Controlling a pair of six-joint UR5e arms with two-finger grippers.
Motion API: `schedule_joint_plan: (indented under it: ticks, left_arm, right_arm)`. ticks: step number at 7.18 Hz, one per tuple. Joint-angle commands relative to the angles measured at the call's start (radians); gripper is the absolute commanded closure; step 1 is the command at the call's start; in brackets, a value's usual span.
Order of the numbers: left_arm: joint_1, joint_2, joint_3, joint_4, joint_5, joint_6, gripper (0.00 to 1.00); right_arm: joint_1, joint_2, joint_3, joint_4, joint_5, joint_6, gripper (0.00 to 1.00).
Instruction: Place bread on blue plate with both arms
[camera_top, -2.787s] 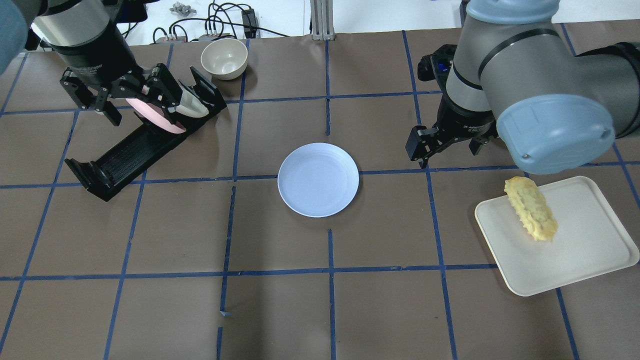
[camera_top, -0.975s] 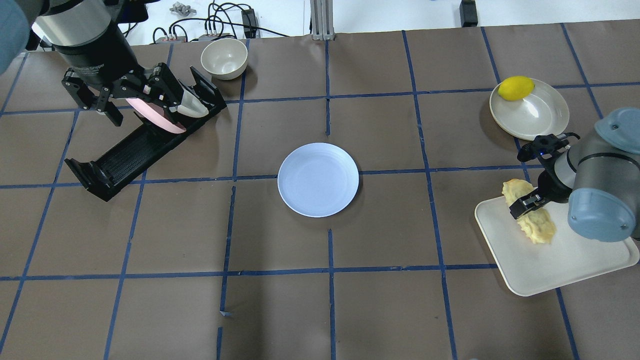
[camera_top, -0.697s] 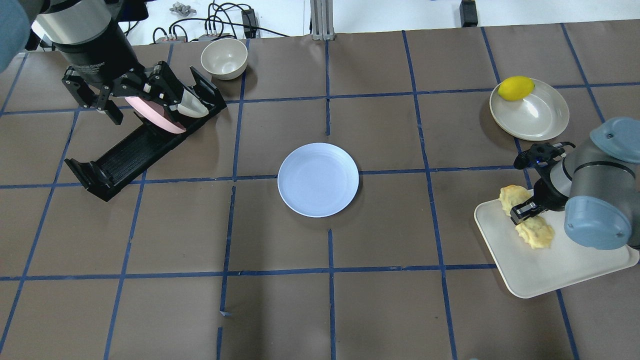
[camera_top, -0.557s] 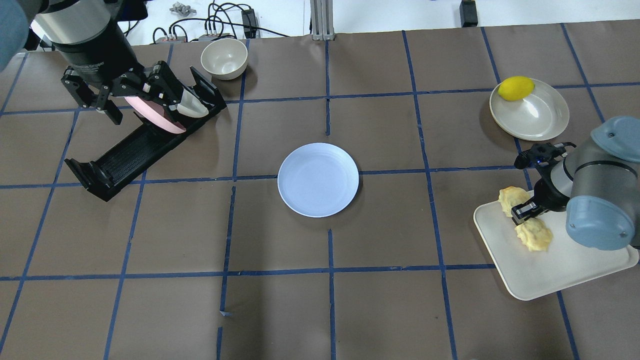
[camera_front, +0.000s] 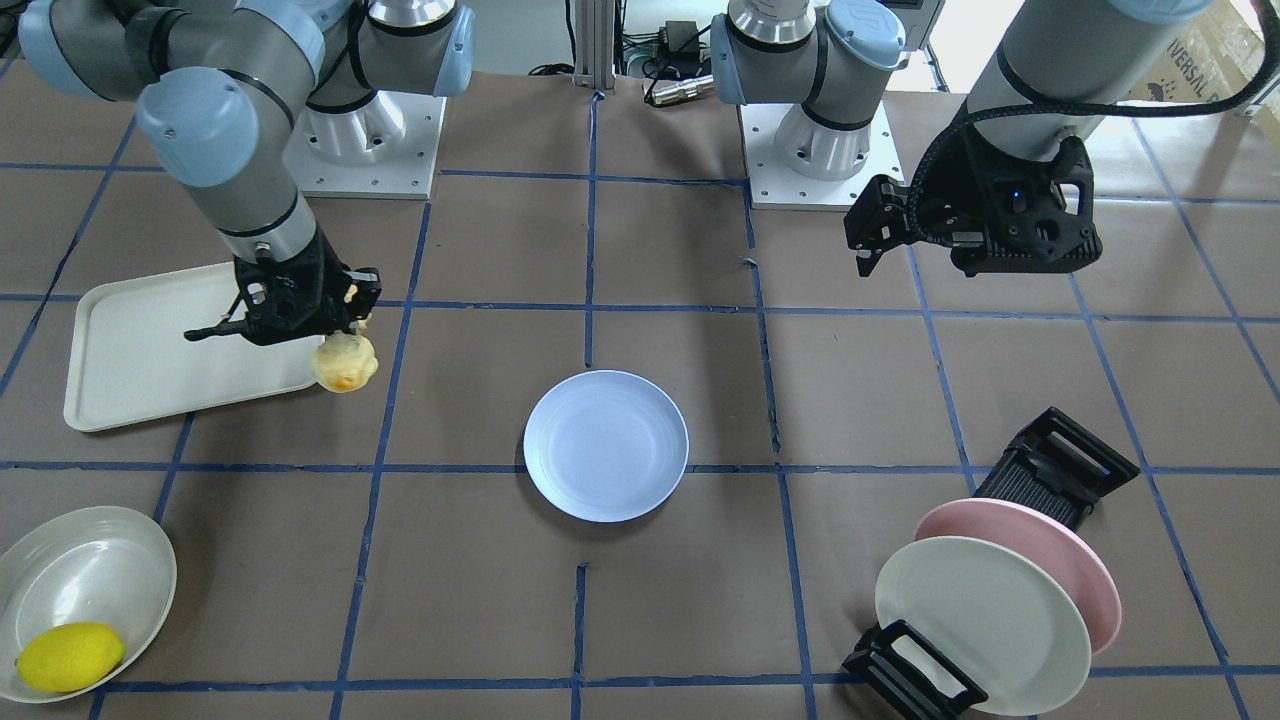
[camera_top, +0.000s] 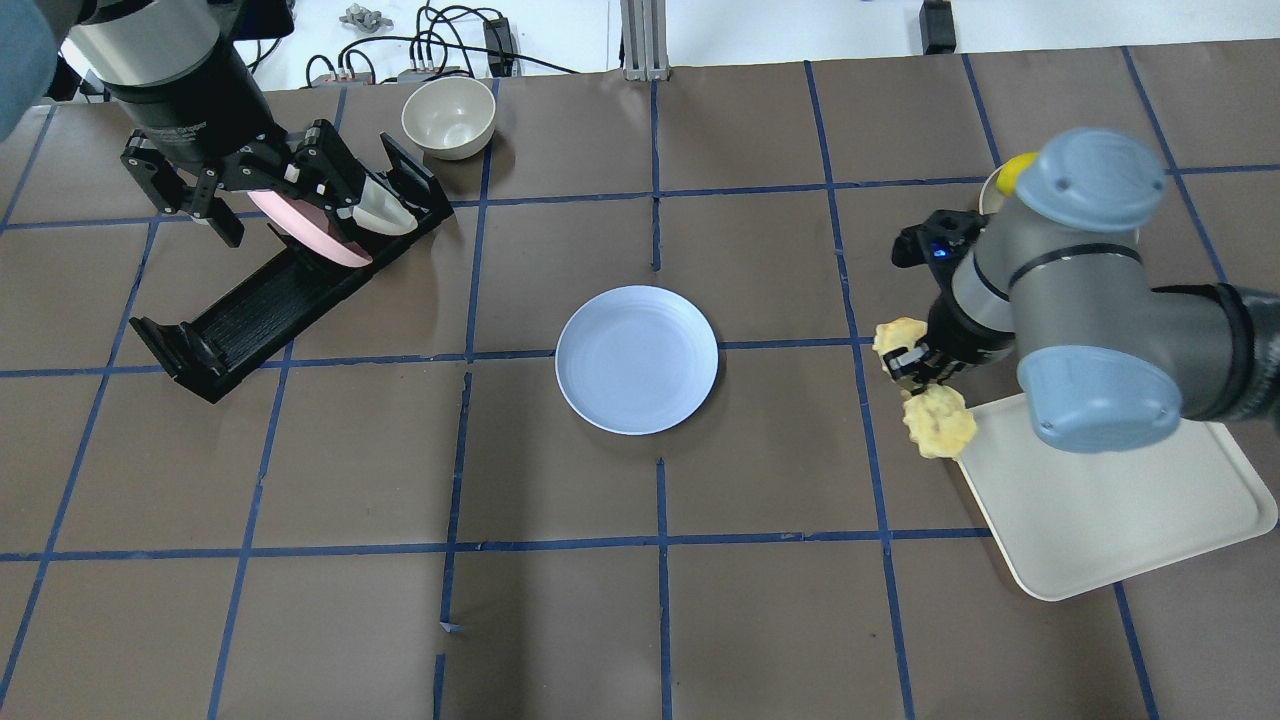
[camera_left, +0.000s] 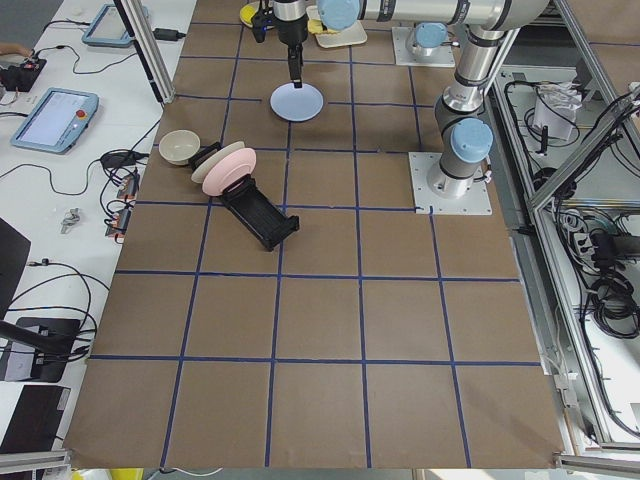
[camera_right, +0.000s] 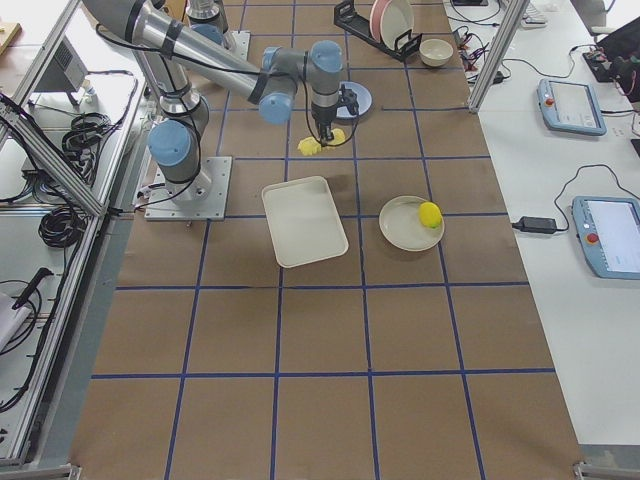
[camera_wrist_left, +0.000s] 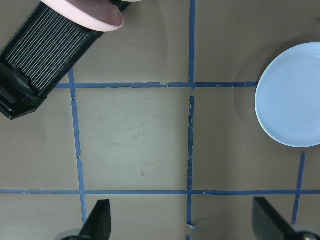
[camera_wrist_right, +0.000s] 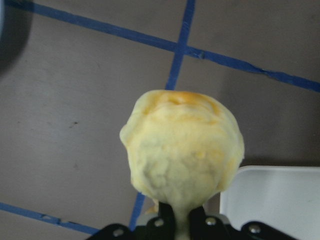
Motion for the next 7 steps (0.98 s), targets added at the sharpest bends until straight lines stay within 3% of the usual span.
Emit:
schedule_joint_plan:
  ticks: [1,3,5,6,7]
  left_arm:
    - [0.000,0.002,0.000,0.002,0.000,0.000,0.00]
    - [0.003,0.002,0.002,0.002,0.001,0.002,0.00]
    - [0.003,0.001,0.000,0.003,0.000,0.003,0.00]
    - [0.006,0.001,0.005,0.005,0.000,0.003,0.00]
    - [0.006,0.001,0.002,0.003,0.000,0.003,0.00]
  right_arm:
    - [0.222,0.232,-0.258,0.030,-0.001,0.233,0.99]
    - [0.415,0.409,-0.480,0.029,0.014,0.364,0.99]
    - [0.456,0.538,-0.585,0.020,0.016,0.383,0.94]
    - [0.441,0.564,-0.572,0.023,0.013,0.381,0.52]
    - [0.441,0.562,-0.560,0.021,-0.001,0.384,0.01]
